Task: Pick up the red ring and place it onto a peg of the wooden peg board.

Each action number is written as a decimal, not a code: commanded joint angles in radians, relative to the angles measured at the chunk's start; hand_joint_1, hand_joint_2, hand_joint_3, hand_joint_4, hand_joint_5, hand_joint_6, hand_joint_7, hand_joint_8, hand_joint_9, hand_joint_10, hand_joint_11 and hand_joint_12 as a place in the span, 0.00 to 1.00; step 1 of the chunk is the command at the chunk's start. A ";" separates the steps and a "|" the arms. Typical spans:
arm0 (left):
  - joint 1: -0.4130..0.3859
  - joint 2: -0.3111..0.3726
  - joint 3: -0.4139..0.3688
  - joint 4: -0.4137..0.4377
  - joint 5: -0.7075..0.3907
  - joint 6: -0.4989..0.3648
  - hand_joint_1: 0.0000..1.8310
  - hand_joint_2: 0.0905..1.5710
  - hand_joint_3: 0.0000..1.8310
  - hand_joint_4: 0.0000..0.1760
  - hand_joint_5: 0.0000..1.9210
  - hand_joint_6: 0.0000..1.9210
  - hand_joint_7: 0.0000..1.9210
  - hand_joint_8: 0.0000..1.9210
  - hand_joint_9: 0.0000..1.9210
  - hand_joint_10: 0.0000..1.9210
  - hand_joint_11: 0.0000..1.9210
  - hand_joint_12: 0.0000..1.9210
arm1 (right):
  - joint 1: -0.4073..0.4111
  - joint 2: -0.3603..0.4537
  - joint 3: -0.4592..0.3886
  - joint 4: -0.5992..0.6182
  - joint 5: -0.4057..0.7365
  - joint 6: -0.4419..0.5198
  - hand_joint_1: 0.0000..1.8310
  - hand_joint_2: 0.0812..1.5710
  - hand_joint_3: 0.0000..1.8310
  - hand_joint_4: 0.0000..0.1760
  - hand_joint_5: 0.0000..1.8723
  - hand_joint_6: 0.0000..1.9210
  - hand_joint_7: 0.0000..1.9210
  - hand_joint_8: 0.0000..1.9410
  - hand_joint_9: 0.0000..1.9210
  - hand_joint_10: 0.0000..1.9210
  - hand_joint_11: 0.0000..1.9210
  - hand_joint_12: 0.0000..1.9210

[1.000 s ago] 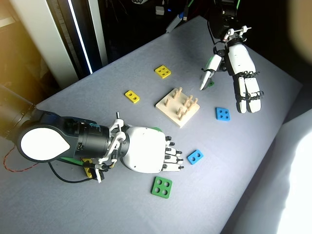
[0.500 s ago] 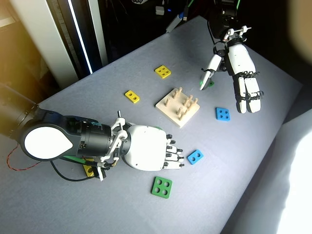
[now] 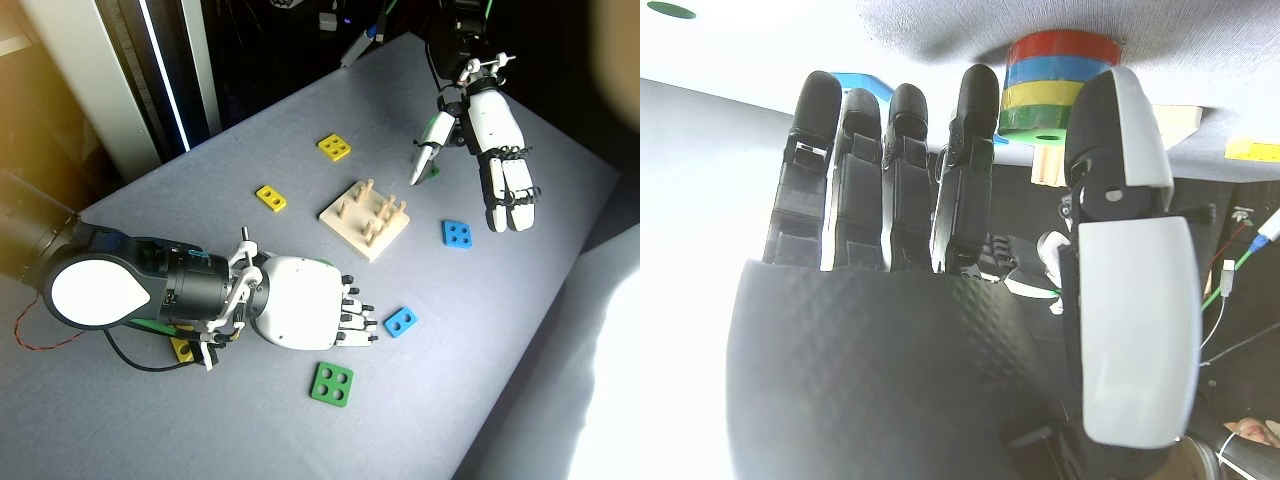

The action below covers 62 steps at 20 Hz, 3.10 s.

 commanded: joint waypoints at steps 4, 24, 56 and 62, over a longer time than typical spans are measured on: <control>-0.013 0.005 0.004 0.001 -0.119 -0.006 0.24 0.62 0.00 0.87 0.04 0.00 0.01 0.00 0.00 0.00 0.00 0.06 | 0.012 -0.005 -0.001 0.029 0.082 0.007 0.53 0.65 0.00 0.00 0.40 0.01 0.23 0.00 0.15 0.01 0.00 0.55; -0.015 0.006 0.005 0.001 -0.118 -0.006 0.26 0.62 0.00 0.86 0.05 0.00 0.02 0.00 0.01 0.00 0.00 0.10 | 0.013 -0.007 0.000 0.026 0.084 0.007 0.56 0.68 0.00 0.00 0.44 0.03 0.25 0.00 0.17 0.01 0.00 0.59; -0.012 0.013 0.003 -0.004 -0.123 -0.006 0.23 0.62 0.00 0.99 0.03 0.00 0.00 0.00 0.01 0.00 0.00 0.14 | 0.013 0.002 -0.007 -0.021 0.105 0.060 0.54 0.62 0.00 0.00 0.29 0.09 0.22 0.00 0.15 0.00 0.00 0.61; -0.012 0.013 0.002 -0.005 -0.124 -0.006 0.24 0.62 0.00 1.00 0.03 0.00 0.00 0.00 0.01 0.00 0.00 0.12 | 0.016 0.002 -0.021 -0.031 0.115 0.061 0.53 0.61 0.00 0.00 0.30 0.06 0.22 0.00 0.16 0.01 0.00 0.57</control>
